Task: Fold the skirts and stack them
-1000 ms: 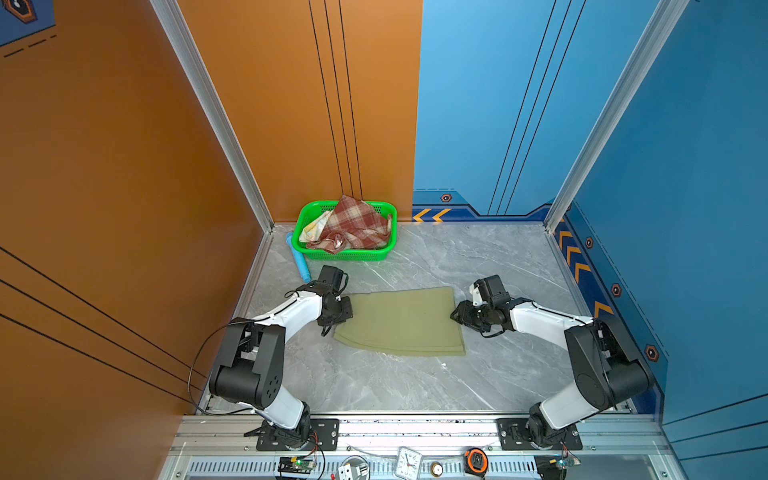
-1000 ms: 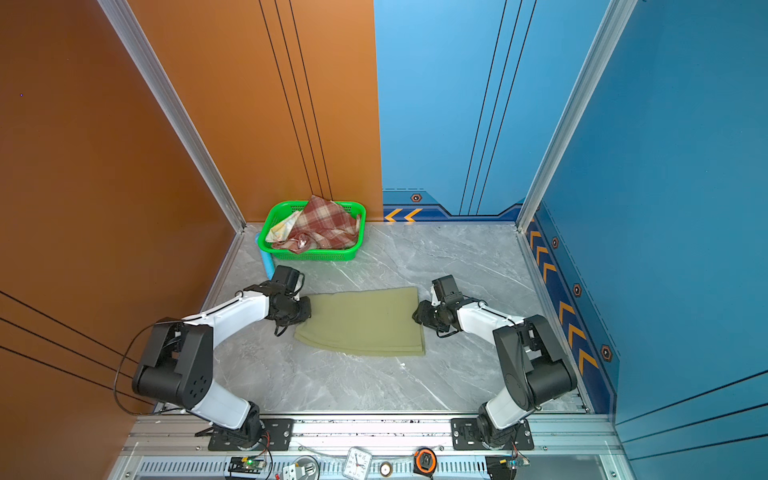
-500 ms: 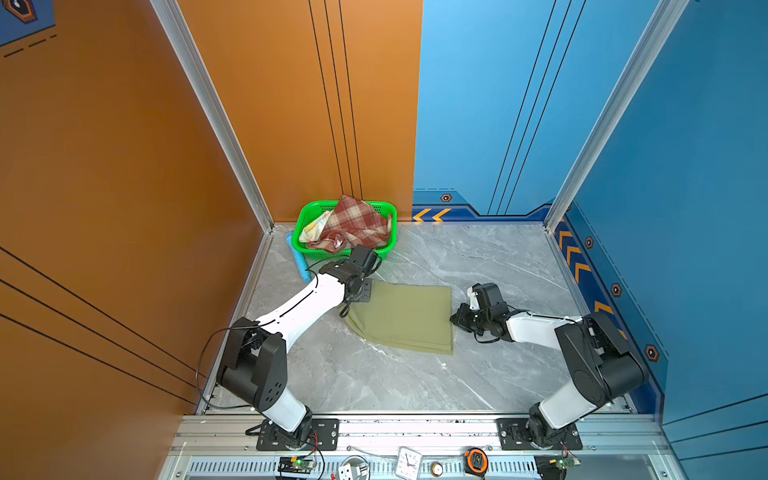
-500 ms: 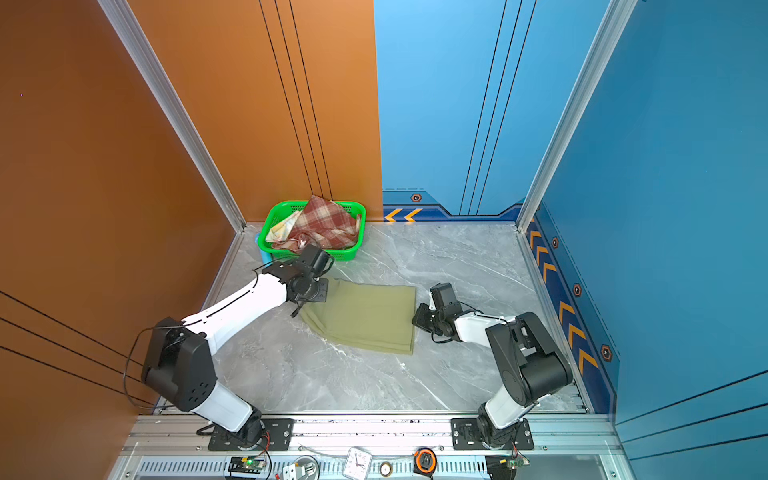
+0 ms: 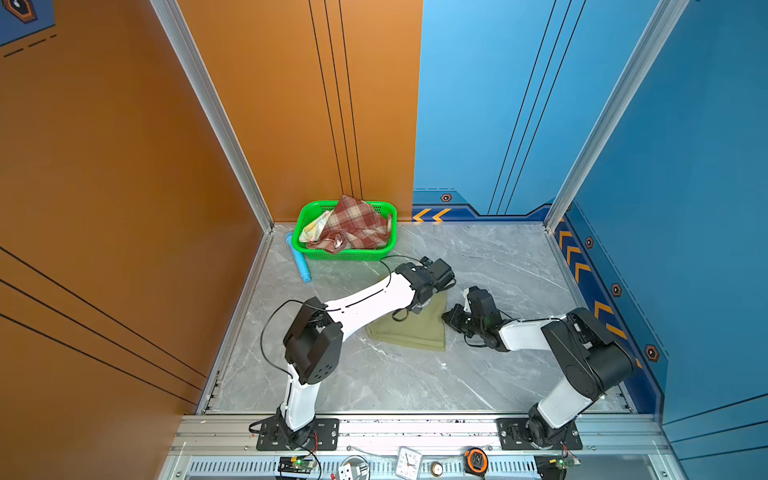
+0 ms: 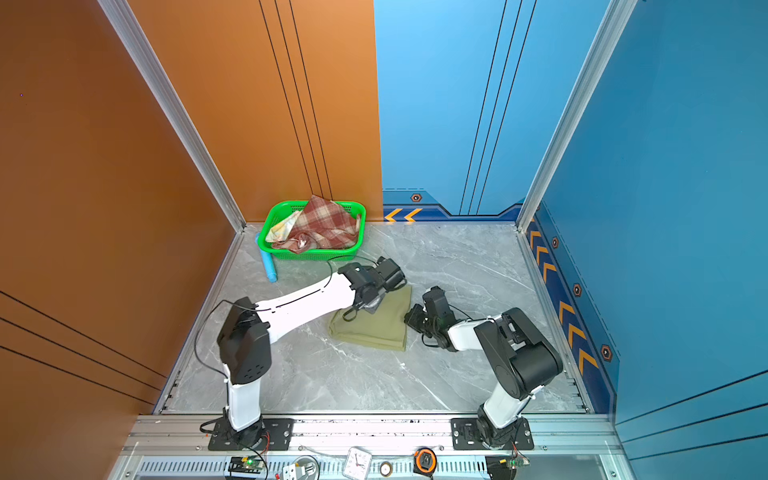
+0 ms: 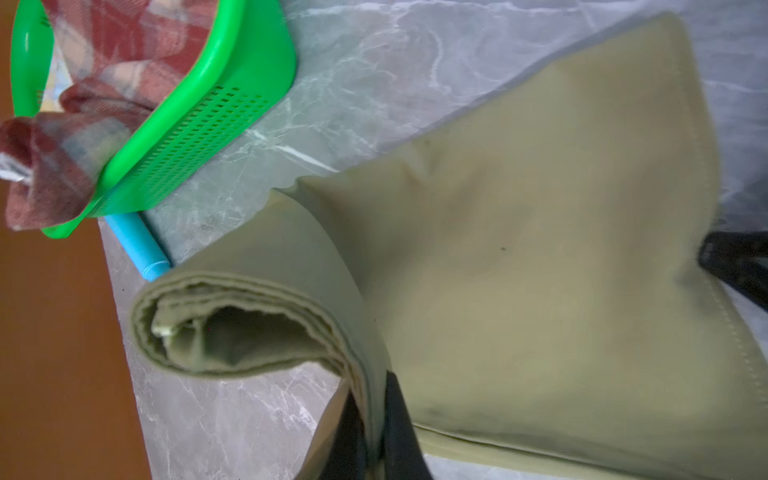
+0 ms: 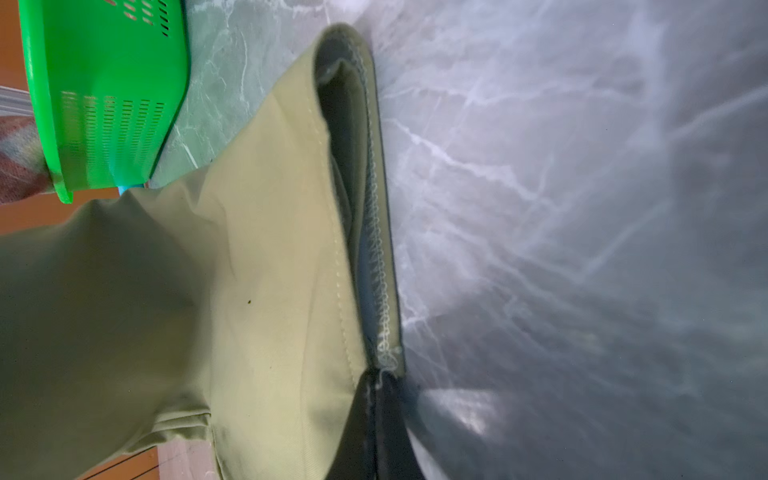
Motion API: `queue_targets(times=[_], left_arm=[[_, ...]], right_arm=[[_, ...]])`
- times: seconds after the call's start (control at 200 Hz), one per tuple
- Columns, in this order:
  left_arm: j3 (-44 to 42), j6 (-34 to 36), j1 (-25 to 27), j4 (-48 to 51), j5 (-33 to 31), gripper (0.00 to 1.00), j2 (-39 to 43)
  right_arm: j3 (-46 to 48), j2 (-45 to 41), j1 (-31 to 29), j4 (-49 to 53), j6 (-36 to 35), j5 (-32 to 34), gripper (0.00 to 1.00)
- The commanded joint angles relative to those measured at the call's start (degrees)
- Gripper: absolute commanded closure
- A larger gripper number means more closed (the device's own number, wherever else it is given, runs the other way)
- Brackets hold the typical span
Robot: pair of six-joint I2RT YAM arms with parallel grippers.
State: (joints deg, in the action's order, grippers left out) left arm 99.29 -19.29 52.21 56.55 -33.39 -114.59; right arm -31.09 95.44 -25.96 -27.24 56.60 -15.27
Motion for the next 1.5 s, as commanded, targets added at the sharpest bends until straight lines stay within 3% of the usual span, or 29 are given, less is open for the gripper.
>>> queue_targets(times=[0.0,0.225,0.516,0.746,0.951,0.996,1.126,1.182,1.332,1.497], left_arm=[[5.60,0.64,2.82,4.13,-0.21,1.00,-3.79],[12.81,0.40,6.40,5.44,4.10,1.00,-10.09],[9.94,0.14,4.45,5.53,5.52,1.00,-5.79],[-0.66,-0.91,-4.10,4.41,5.17,1.00,8.62],[-12.81,-1.96,-12.82,-0.57,9.27,1.00,19.08],[-14.97,-2.23,-14.14,-1.69,10.16,1.00,20.60],[-19.54,-2.89,-16.28,-4.34,12.21,1.00,22.76],[-20.64,-3.10,-16.44,-5.03,12.63,1.00,23.07],[-21.76,-3.12,-16.60,-5.96,13.17,1.00,23.07],[-21.76,-2.68,-16.60,-6.59,13.94,1.00,23.22]], right_arm=[[1.77,1.28,-0.47,-3.47,3.94,4.22,1.00],[3.09,1.25,-0.75,-5.20,5.09,4.90,1.00],[4.26,-0.80,-0.33,-3.74,4.06,5.42,1.00],[3.76,-3.73,0.02,0.69,1.24,6.00,1.00],[0.92,-7.90,0.41,10.17,-3.86,6.55,1.00],[-0.02,-9.05,0.30,12.62,-5.40,6.82,0.93],[-4.21,-13.40,-0.29,21.56,-10.62,10.06,0.58],[-6.18,-14.76,-1.02,23.82,-11.99,11.46,0.49],[-11.79,-12.63,-4.60,22.68,-11.39,11.68,0.47],[-18.26,-3.02,-10.21,14.66,-4.50,10.87,0.56]])
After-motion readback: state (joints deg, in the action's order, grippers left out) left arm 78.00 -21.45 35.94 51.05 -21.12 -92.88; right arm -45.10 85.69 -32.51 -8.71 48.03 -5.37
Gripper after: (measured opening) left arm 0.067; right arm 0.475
